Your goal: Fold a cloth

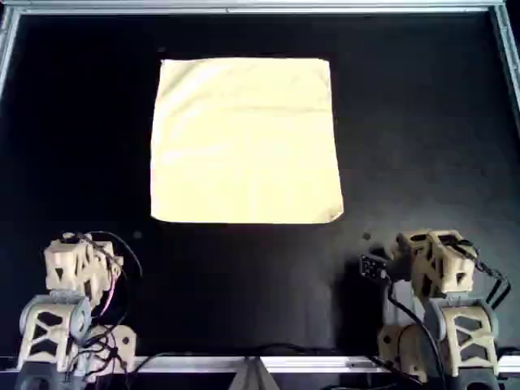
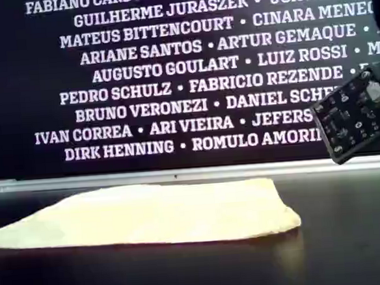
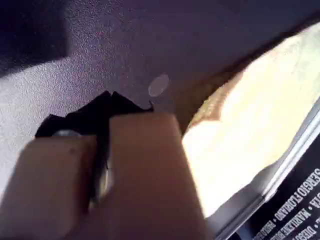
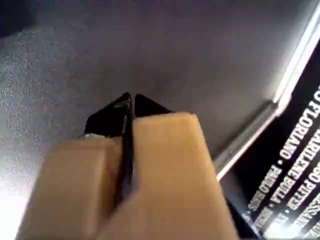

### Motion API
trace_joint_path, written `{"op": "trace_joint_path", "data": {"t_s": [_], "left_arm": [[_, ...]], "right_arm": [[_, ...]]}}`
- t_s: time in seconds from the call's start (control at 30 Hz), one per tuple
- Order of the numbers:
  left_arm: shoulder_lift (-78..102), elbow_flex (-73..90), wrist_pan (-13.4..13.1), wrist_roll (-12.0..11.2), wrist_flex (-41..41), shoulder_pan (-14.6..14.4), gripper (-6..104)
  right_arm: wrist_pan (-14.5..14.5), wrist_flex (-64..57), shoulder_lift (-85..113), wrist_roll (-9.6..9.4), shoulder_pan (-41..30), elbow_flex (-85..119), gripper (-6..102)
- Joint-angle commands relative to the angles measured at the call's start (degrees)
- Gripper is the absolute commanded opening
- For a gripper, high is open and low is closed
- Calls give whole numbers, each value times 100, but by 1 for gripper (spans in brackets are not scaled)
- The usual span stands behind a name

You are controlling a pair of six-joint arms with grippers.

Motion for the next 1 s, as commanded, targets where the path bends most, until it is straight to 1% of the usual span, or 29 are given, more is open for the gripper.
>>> {"op": "trace_joint_path", "data": {"t_s": [0.0, 0.23, 0.27, 0.3, 0.43, 0.5, 0.53, 0.77, 0.83, 0.97], "left_arm": [[35, -105, 35, -44, -9, 44, 1], [35, -105, 35, -44, -18, 44, 1], [35, -105, 35, -44, -26, 44, 1], [35, -105, 35, -44, -26, 44, 1], [44, -220, 35, -53, -35, 35, 1], [44, -229, 35, -53, -35, 35, 1], [44, -229, 35, -53, -35, 35, 1], [44, -114, 35, -53, -35, 35, 1], [44, -141, 44, -53, -35, 35, 1], [44, -229, 53, -53, -44, 26, 1]], "right_arm": [[-26, 44, 193, 44, 35, 79, 3], [-26, 44, 193, 44, 35, 79, 2], [-26, 44, 193, -35, 26, 79, 2], [-26, 44, 193, -44, 26, 79, 2], [-26, 44, 193, -44, 26, 79, 2], [-35, 44, 193, 35, 35, 79, 2], [-35, 44, 185, 44, 44, 79, 2], [-44, 44, 185, 44, 44, 79, 3], [-35, 35, 185, -35, 44, 62, 3], [-35, -220, 185, -44, 44, -35, 3]]}}
